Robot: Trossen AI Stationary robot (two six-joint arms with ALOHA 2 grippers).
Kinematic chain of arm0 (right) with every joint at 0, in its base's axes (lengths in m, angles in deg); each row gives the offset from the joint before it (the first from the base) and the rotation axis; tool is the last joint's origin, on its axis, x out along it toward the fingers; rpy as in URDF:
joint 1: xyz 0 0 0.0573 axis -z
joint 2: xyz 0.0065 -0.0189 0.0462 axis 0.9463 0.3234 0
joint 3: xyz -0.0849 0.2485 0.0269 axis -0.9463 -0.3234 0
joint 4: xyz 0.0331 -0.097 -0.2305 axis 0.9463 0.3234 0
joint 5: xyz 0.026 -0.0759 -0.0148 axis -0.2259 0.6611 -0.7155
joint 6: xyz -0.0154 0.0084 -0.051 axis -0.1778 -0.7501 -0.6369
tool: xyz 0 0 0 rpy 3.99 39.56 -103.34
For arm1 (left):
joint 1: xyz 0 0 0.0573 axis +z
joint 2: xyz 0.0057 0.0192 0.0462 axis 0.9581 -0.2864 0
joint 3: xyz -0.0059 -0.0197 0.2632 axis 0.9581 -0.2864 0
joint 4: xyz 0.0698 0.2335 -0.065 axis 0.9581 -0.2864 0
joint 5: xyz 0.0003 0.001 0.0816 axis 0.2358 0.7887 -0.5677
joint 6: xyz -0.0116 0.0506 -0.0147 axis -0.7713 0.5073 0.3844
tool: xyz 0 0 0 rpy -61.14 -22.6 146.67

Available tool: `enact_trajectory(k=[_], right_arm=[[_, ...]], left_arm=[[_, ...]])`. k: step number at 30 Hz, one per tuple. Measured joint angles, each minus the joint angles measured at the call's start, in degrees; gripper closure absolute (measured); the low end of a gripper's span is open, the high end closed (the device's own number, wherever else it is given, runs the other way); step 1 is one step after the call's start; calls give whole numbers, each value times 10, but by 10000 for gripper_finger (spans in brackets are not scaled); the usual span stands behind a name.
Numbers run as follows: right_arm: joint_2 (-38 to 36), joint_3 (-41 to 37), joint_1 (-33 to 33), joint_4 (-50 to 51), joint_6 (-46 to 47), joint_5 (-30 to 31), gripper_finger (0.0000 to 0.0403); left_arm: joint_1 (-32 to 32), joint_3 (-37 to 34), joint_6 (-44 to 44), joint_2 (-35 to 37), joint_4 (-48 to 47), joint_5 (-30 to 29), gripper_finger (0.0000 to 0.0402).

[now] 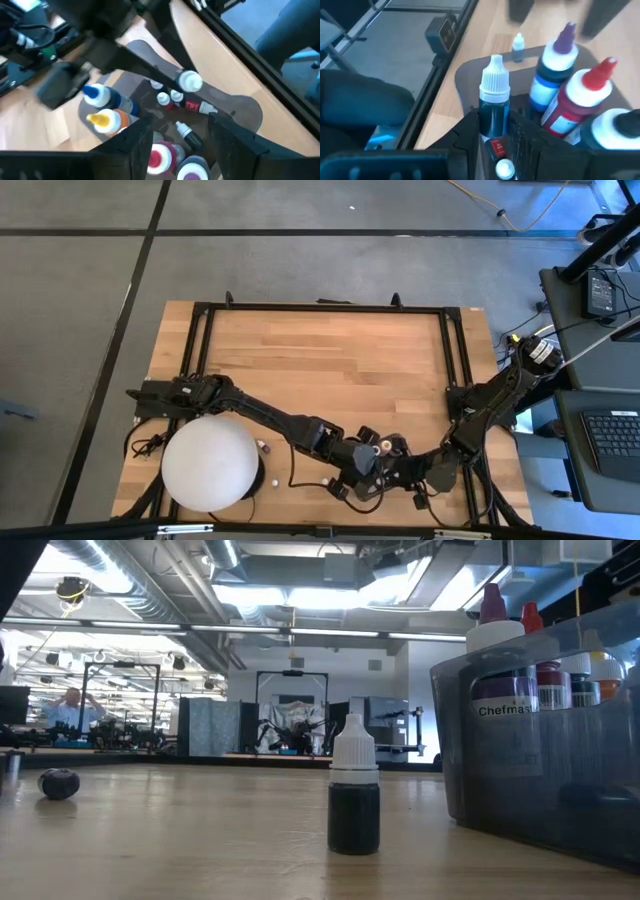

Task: Pick & Place food coloring
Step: Put the left small blue food coloring bottle into the bin

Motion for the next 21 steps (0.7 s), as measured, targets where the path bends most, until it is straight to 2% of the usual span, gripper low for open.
enact_trajectory(k=[8, 15, 21], right_arm=[[0, 7, 1, 12, 2, -45, 311], [0, 114, 1, 233, 0, -33, 311], [0, 139, 2, 292, -22, -25, 311]], left_arm=[[8, 0, -29, 2, -35, -6, 215], [11, 0, -43, 2, -61, -56, 214], [11, 1, -102, 1, -127, -57, 214]])
